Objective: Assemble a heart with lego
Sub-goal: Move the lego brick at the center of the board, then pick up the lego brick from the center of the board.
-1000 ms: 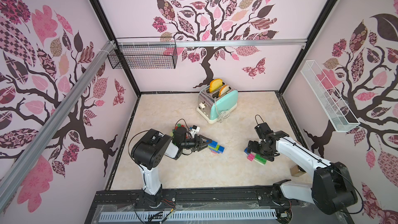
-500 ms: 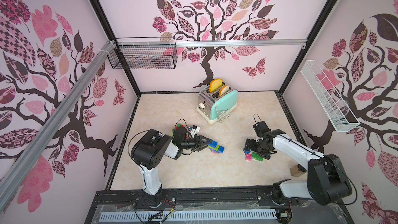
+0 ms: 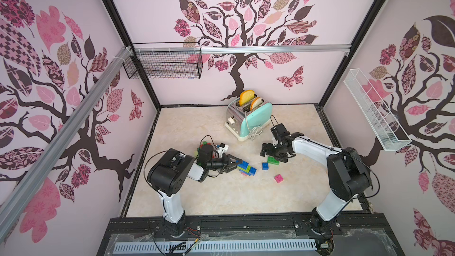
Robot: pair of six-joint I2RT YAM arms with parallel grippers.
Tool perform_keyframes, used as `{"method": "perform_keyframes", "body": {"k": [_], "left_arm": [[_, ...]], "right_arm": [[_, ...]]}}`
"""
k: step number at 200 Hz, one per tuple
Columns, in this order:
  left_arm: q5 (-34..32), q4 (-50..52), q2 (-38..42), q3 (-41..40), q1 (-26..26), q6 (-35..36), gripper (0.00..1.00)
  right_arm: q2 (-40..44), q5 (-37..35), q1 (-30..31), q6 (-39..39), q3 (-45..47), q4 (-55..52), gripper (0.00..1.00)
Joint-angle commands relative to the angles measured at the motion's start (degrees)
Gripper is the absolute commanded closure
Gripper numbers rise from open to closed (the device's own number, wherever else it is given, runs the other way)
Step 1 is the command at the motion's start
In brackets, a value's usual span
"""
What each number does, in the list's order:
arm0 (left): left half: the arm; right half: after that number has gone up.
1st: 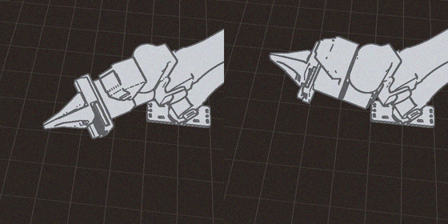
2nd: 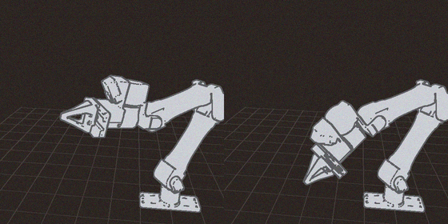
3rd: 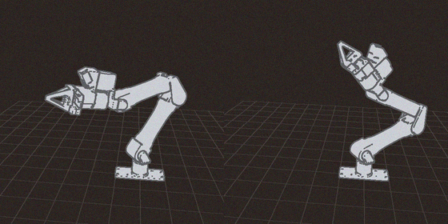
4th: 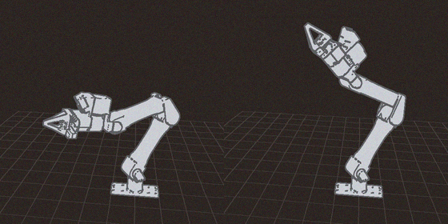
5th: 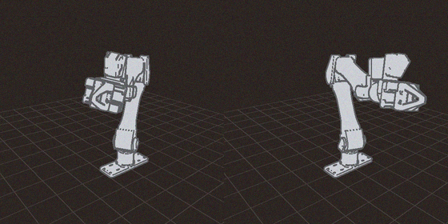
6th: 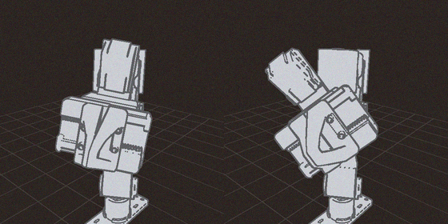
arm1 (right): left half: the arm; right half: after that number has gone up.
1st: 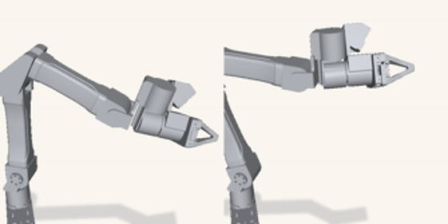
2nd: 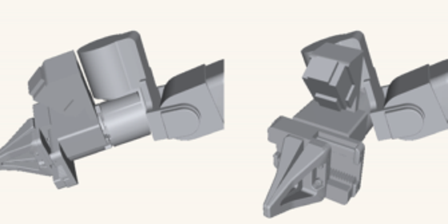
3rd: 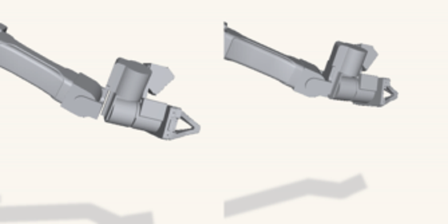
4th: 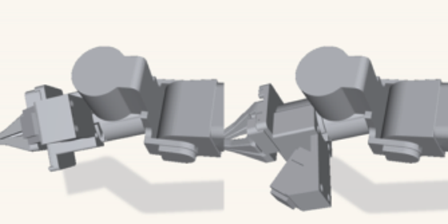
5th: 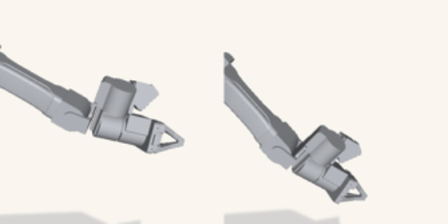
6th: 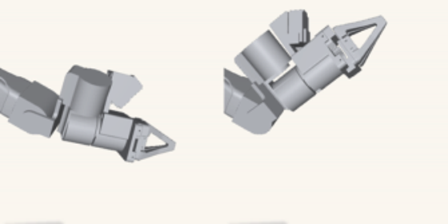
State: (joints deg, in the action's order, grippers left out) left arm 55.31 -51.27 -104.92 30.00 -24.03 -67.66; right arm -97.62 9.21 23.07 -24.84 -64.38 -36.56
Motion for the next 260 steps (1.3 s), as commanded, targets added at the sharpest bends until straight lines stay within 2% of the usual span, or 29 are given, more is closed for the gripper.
{"method": "perform_keyframes", "body": {"k": [1,23,43,72,102,138,171,203,260], "left_arm": [[0.0,-0.5,0.9,0.8,-0.2,0.9,0.64],[0.0,-0.3,0.6,1.1,-0.2,1.1,0.64],[0.0,-0.6,0.1,1.4,-0.1,0.8,0.64],[0.0,-0.8,0.3,0.9,-0.2,0.7,0.64],[-0.1,-0.1,0.7,0.8,-0.2,1.1,0.64],[-0.1,-0.1,0.5,1.0,-0.2,1.3,0.64],[0.2,-0.8,1.0,0.8,-0.2,1.1,0.64],[-0.1,0.1,1.6,0.6,-0.2,1.7,0.64],[0.1,-1.9,1.2,0.0,-0.2,0.9,0.64]], "right_arm": [[2.6,-4.9,0.3,6.5,-4.2,-3.6,0.0],[3.3,-9.0,0.3,14.9,-5.4,-7.4,0.01],[-0.2,-11.0,0.3,22.3,-6.6,-11.7,0.01],[-1.4,-12.5,0.4,28.3,-4.6,-13.2,0.1],[0.5,-9.4,0.5,30.6,-3.2,-10.8,0.18],[-1.8,-9.8,1.0,32.4,-4.3,-7.4,0.26],[-4.5,-9.9,1.2,34.9,-6.0,-6.9,0.23],[-7.6,-10.0,1.4,35.7,-6.7,-8.0,0.24],[-7.1,-11.1,1.7,35.5,-6.4,-8.4,0.54]]}}
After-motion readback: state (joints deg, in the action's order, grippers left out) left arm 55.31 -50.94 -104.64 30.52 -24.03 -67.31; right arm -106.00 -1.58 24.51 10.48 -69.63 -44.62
